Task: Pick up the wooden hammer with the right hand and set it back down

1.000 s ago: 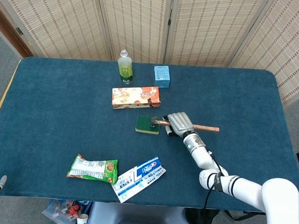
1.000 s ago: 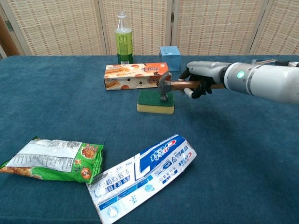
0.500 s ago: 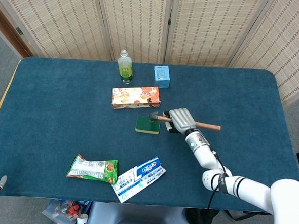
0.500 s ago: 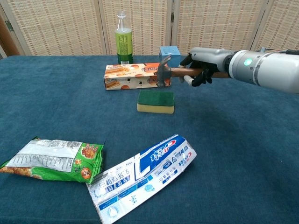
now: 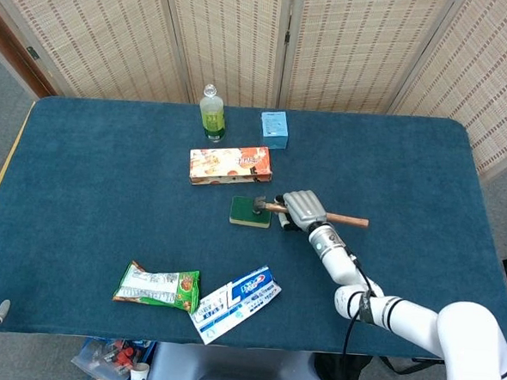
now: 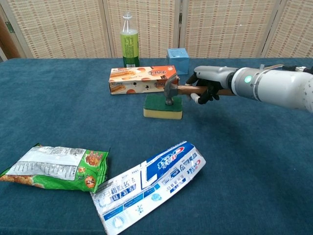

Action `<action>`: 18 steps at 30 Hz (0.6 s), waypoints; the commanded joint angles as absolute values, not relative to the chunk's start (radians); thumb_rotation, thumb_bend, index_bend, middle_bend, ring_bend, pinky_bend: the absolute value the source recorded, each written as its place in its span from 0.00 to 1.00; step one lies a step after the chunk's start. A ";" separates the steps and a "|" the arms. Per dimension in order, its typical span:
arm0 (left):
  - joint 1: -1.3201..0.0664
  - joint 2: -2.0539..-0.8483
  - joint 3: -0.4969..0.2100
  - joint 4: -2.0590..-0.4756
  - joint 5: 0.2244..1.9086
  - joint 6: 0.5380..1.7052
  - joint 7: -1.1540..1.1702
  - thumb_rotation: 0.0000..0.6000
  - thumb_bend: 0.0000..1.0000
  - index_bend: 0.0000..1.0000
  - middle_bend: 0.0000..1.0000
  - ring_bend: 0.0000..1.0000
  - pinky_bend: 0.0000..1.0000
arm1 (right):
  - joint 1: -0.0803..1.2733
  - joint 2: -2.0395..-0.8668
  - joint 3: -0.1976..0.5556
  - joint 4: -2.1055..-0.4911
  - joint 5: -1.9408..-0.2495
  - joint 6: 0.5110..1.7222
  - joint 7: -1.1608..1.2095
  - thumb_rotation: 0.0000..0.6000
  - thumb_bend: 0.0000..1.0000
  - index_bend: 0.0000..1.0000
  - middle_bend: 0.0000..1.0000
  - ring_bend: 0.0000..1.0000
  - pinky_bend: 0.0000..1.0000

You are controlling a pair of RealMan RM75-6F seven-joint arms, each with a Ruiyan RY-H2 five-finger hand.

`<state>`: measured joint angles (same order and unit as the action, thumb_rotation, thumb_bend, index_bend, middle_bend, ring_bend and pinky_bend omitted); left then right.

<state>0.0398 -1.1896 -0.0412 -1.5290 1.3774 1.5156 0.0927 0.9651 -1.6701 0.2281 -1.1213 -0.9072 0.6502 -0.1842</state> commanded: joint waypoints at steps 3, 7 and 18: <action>0.042 -1.188 -0.041 -1.530 1.378 1.519 0.091 1.00 0.30 0.01 0.04 0.05 0.00 | 0.940 -1.626 0.244 -1.168 -0.938 0.694 -0.153 1.00 0.76 0.70 0.86 0.68 0.66; 0.041 -1.189 -0.040 -1.532 1.386 1.520 0.092 1.00 0.29 0.01 0.04 0.05 0.00 | 0.917 -1.590 0.241 -1.188 -0.938 0.711 -0.147 1.00 0.76 0.70 0.86 0.68 0.66; 0.038 -1.186 -0.035 -1.550 1.400 1.523 0.112 1.00 0.30 0.01 0.04 0.05 0.00 | 0.861 -1.574 0.212 -1.134 -0.927 0.711 -0.120 1.00 0.71 0.70 0.81 0.67 0.66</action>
